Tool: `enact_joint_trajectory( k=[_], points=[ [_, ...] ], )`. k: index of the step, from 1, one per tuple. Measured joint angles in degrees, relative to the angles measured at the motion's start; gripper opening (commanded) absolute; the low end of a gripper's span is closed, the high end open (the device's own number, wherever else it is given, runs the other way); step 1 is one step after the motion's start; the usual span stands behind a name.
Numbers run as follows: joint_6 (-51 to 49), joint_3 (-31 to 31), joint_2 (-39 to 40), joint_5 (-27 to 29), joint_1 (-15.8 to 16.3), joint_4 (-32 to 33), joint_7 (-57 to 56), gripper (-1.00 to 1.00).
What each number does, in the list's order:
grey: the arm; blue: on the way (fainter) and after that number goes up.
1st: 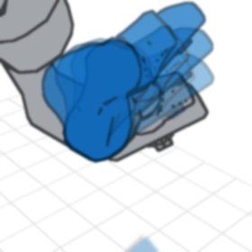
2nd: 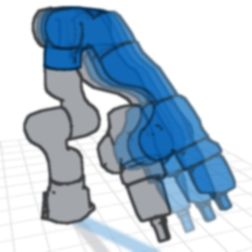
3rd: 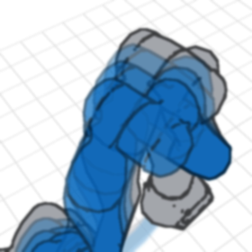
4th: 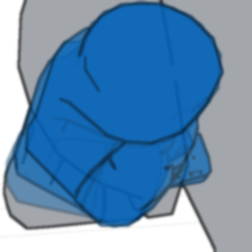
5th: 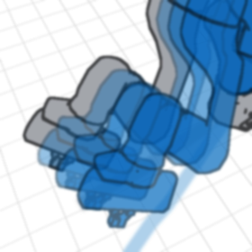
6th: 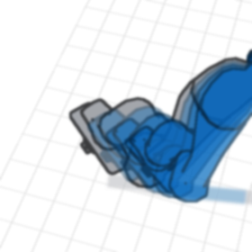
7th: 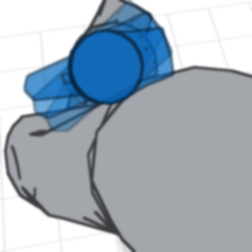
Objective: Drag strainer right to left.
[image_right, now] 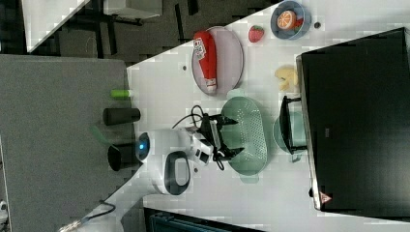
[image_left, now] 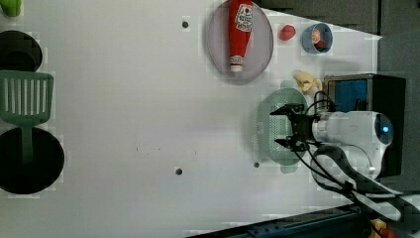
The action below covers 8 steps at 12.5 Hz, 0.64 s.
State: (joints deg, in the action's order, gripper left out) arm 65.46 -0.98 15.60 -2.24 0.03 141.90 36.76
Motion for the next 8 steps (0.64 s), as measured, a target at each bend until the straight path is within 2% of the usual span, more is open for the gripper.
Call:
enact_joint_trajectory(
  k=[5, 8],
  points=[
    [2.1, -0.6, 5.2, -0.4, 1.0, 1.6, 8.6, 1.00],
    [2.7, 0.2, 5.3, -0.6, 4.4, 0.3, 11.3, 1.00]
  ],
)
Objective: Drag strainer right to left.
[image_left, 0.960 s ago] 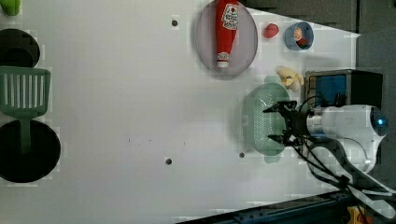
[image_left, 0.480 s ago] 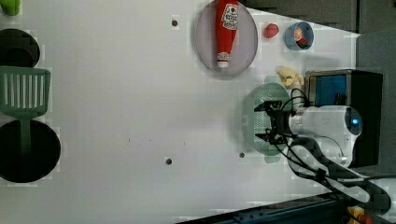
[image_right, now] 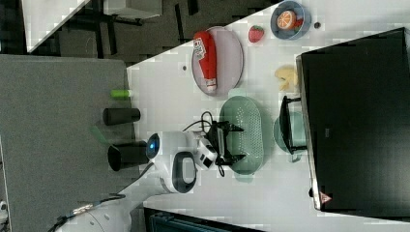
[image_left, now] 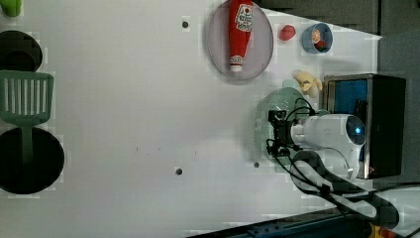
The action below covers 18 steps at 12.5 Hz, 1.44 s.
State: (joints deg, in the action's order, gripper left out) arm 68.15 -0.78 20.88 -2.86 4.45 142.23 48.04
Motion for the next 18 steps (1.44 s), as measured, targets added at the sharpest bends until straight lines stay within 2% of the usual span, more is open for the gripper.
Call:
enact_joint_trajectory(
  k=[5, 9, 12, 18],
  points=[
    [0.2, 2.2, -0.6, 0.2, 6.2, -1.3, 3.7, 1.00],
    [0.8, 2.1, -0.2, -0.3, 8.9, -1.5, 6.7, 1.00],
    [0.8, -0.4, 2.9, 0.7, 12.9, -3.9, 12.0, 1.00],
    [-3.1, 0.3, 5.0, 0.8, 17.9, -9.5, 17.1, 1.00]
  ],
)
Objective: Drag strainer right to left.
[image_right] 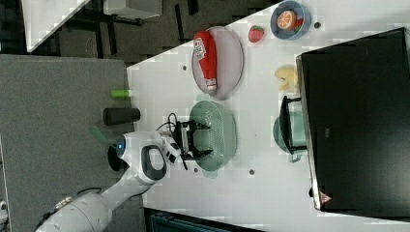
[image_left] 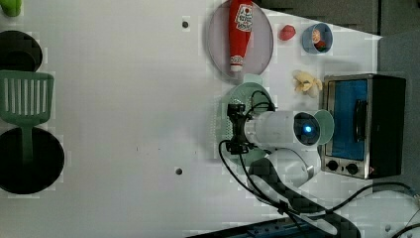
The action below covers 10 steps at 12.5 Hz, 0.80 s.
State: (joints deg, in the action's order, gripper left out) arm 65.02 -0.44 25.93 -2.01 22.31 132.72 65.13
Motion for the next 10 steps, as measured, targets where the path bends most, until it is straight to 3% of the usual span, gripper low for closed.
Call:
enact_joint_trajectory(
  k=[4, 7, 10],
  points=[
    [-1.7, 0.7, 1.1, -1.6, 3.2, -3.7, 0.7, 1.00],
    [-3.7, 1.1, 1.4, 0.9, 5.0, -4.4, 0.9, 1.00],
    [-5.5, 3.3, 4.5, 3.3, 5.9, -9.5, 2.8, 1.00]
  ],
)
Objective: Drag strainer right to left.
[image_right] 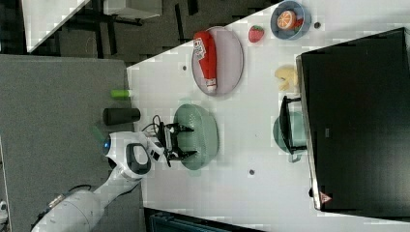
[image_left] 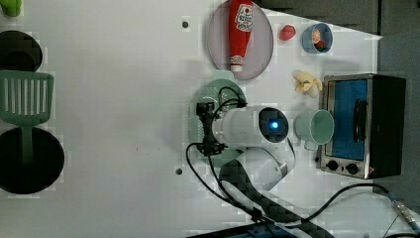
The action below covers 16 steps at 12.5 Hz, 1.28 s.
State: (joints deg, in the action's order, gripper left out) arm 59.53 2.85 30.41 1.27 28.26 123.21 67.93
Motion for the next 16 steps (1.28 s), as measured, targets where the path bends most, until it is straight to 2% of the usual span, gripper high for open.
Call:
enact_joint_trajectory(
  k=[3, 5, 10, 12, 14, 16],
  points=[
    [-1.7, 0.0, 0.9, 4.1, 2.0, -2.1, 2.6, 1.00],
    [-2.0, -0.7, 2.1, 4.1, 3.9, -4.7, 3.6, 1.00],
    [-2.2, 1.5, 5.9, 4.8, 5.6, -10.7, 5.6, 1.00],
    [-2.3, 0.8, 6.2, 6.5, 7.4, -10.7, 6.0, 1.00],
    [-2.0, 1.0, 6.5, 4.6, 8.3, -10.6, 7.1, 1.00],
    [-2.2, 1.4, 6.8, 5.4, 8.9, -11.9, 8.0, 1.00]
  ],
)
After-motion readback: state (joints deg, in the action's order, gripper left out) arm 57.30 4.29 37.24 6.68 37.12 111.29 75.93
